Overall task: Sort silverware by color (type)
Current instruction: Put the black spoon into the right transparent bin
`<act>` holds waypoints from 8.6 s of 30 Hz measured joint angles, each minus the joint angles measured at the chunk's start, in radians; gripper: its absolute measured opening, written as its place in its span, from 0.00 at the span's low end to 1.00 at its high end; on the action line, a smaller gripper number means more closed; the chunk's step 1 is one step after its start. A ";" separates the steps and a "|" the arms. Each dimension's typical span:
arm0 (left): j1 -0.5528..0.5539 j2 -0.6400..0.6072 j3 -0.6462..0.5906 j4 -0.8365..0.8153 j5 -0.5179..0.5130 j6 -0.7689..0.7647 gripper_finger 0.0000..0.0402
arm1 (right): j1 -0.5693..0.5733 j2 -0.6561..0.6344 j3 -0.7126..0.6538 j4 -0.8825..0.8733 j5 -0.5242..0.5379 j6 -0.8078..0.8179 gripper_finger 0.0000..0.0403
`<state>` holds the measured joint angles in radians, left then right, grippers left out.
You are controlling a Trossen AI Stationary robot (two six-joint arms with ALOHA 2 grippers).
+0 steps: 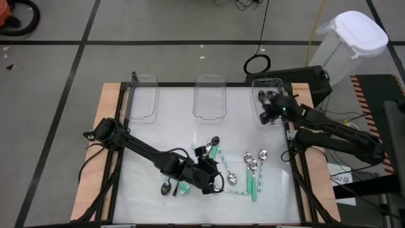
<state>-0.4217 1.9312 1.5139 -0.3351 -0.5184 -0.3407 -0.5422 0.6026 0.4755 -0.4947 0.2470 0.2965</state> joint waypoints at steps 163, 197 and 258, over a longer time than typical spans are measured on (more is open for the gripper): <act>-0.095 0.175 0.658 -0.392 -0.659 -0.215 0.02 | 1.127 0.819 0.154 1.440 0.349 -0.439 0.42; -0.062 0.224 0.657 -0.156 -0.565 -0.013 0.03 | 1.071 0.816 0.189 1.430 0.225 -0.410 0.22; -0.150 0.212 0.476 -0.733 -0.305 -0.397 0.09 | 1.145 0.502 0.188 0.526 0.620 -0.163 0.01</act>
<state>-0.5718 2.1431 1.9896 -1.0686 -0.8238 -0.7373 0.6033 1.1045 0.6632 0.0310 0.8666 0.1338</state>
